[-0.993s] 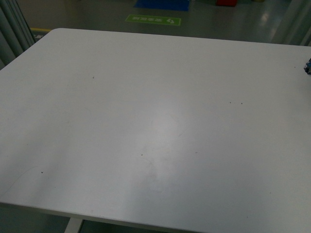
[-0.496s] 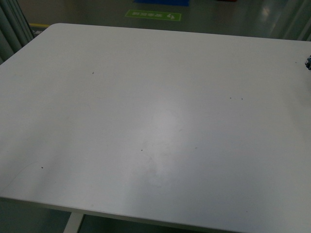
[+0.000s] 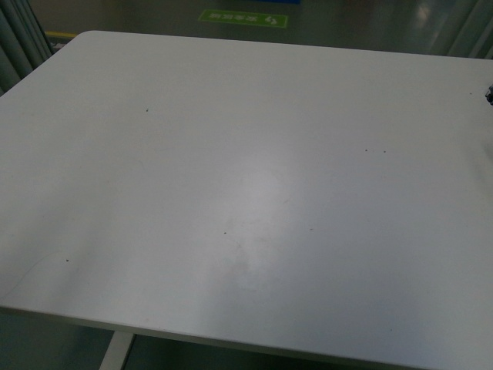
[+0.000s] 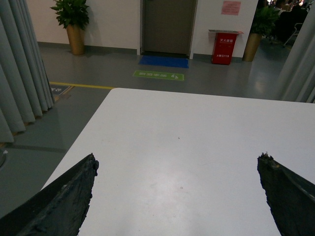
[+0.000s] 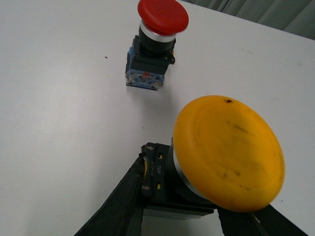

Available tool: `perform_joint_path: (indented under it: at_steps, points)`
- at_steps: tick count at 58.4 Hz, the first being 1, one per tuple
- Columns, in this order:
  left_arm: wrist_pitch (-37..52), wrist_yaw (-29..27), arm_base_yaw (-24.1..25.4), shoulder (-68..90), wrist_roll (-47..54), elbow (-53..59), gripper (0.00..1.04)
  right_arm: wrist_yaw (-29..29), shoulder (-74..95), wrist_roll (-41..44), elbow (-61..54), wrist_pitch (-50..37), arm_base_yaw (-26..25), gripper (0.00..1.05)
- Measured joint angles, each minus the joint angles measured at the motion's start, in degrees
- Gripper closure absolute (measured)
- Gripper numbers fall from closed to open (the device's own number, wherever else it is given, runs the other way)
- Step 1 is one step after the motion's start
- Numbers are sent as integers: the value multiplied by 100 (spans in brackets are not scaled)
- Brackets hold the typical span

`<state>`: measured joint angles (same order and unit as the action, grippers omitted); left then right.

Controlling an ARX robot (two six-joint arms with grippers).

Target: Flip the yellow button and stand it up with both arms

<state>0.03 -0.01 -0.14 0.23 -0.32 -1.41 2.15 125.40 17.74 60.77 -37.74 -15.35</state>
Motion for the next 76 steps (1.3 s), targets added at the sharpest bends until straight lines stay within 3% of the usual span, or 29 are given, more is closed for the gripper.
perform_joint_path:
  at_steps: [48,64,71,76]
  points:
    - [0,0,0,0,0,0,7,-396,522,2,380,151,-138,70]
    - [0,0,0,0,0,0,7,-511,509,-59,389,243,-164,29]
    - [0,-2,0,0,0,0,7,-555,474,-79,389,295,-164,7]
    - [0,0,0,0,0,0,7,-592,431,-103,389,328,-162,7]
